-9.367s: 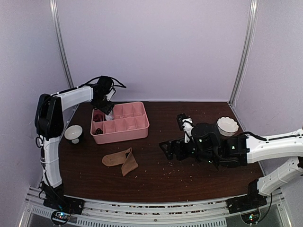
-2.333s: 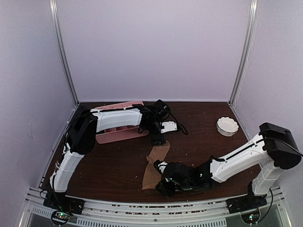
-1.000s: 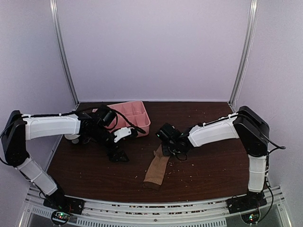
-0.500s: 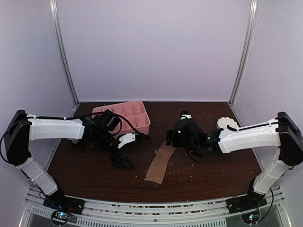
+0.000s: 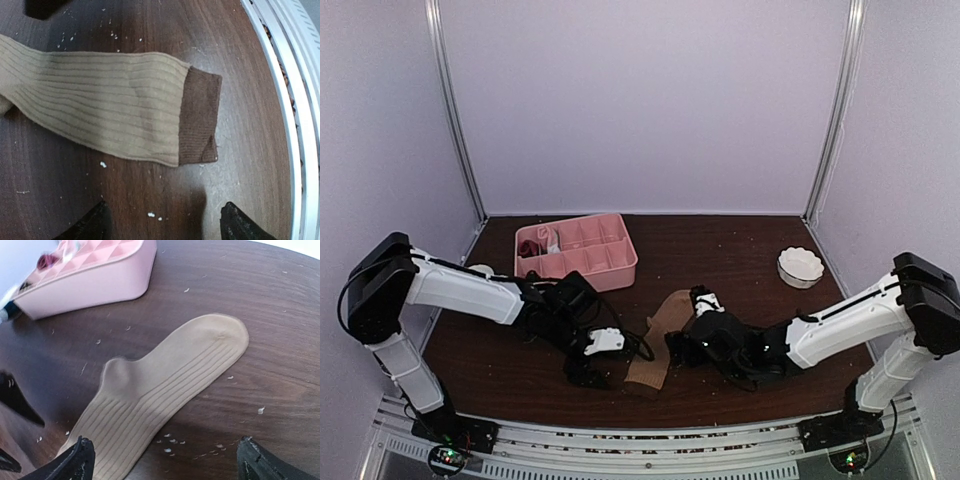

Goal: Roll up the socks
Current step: Roll the sock at the center of the board.

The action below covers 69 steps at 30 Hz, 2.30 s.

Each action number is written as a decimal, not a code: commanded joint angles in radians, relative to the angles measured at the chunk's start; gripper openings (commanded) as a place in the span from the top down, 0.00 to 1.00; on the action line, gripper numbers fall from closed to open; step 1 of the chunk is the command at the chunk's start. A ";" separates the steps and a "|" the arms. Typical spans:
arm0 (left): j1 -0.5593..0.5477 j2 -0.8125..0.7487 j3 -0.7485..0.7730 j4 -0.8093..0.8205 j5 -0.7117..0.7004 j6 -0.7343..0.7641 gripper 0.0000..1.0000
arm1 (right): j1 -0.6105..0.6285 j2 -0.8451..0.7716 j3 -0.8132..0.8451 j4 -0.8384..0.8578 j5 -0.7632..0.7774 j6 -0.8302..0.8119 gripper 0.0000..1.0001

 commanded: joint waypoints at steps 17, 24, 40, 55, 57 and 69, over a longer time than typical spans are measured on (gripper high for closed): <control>-0.157 -0.011 -0.037 0.159 -0.165 0.074 0.38 | 0.300 -0.021 -0.099 0.219 0.024 -0.394 0.12; -0.076 -0.088 -0.056 0.121 -0.087 0.028 0.34 | 0.323 0.088 -0.013 0.191 -0.118 -0.492 0.20; 0.091 -0.128 -0.026 0.025 0.075 0.002 0.22 | 0.272 0.200 -0.012 0.173 -0.250 -0.527 0.45; 0.087 -0.161 -0.033 -0.029 0.101 0.063 0.21 | 0.186 0.220 -0.057 0.185 -0.366 -0.441 0.80; 0.074 -0.153 -0.035 -0.026 0.099 0.075 0.21 | 0.184 0.228 -0.051 0.180 -0.385 -0.432 0.86; -0.110 -0.079 -0.073 0.140 -0.092 0.139 0.30 | 0.020 0.243 -0.047 0.279 -0.723 -0.148 1.00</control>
